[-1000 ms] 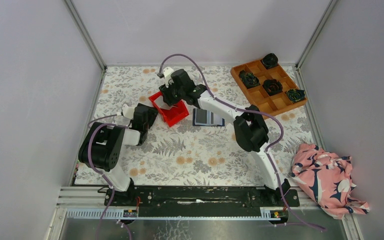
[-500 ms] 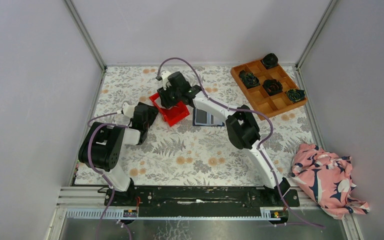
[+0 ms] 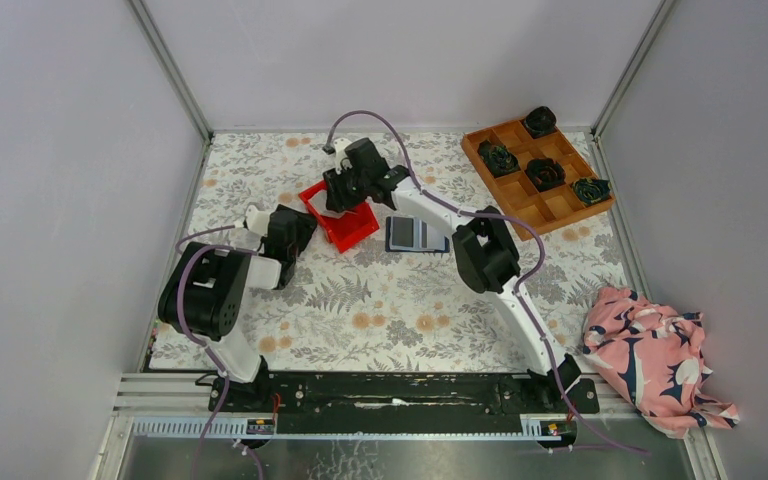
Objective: Put the credit cards into the card holder
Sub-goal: Pick up the credit card from the storage box, then move the storage box to the center of the board.
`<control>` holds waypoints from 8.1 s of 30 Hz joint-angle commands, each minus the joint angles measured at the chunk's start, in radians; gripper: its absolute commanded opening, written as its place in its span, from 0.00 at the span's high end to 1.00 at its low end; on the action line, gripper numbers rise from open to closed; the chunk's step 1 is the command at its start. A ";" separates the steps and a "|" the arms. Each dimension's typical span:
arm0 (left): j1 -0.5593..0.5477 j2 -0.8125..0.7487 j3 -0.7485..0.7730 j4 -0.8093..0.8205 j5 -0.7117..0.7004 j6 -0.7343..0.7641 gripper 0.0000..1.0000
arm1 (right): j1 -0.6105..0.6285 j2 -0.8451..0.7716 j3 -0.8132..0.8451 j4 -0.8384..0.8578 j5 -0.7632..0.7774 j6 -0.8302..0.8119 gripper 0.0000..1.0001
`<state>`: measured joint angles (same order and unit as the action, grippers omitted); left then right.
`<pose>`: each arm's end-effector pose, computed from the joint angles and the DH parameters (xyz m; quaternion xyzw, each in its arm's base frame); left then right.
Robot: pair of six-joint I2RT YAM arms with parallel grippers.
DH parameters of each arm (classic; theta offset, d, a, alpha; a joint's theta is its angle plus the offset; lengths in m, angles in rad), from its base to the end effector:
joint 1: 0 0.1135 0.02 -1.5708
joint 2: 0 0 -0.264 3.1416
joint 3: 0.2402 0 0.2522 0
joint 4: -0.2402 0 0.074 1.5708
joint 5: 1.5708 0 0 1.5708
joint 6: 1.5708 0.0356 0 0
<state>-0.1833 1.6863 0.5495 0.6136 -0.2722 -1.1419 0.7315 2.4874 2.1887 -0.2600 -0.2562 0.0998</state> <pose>0.2984 -0.0456 0.1246 -0.4558 0.7300 -0.2122 0.4630 0.4205 0.3896 0.2019 -0.3283 0.8054 0.2963 0.3947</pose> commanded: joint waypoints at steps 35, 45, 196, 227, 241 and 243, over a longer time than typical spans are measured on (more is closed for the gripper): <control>0.002 0.035 0.043 0.046 0.018 0.012 0.34 | -0.002 -0.060 0.068 -0.019 -0.106 0.116 0.76; 0.002 0.033 0.044 0.048 0.022 0.007 0.34 | 0.000 -0.087 0.040 -0.007 -0.111 0.117 0.76; -0.229 0.373 0.328 0.959 1.286 0.032 0.38 | -0.281 -1.276 -1.234 0.025 -0.164 0.232 1.00; -0.281 0.455 0.374 0.985 1.436 -0.002 0.56 | -0.350 -1.139 -1.241 0.165 -0.355 0.312 1.00; -0.279 0.464 0.377 0.986 1.441 -0.021 0.68 | -0.389 -1.100 -1.211 0.169 -0.394 0.315 1.00; -0.276 0.468 0.379 0.986 1.439 -0.024 0.72 | -0.393 -1.094 -1.212 0.166 -0.393 0.311 1.00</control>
<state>-0.4583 2.1353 0.9024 1.4990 1.1454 -1.1557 0.3504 1.3849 0.9329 -0.1223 -0.6228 0.4107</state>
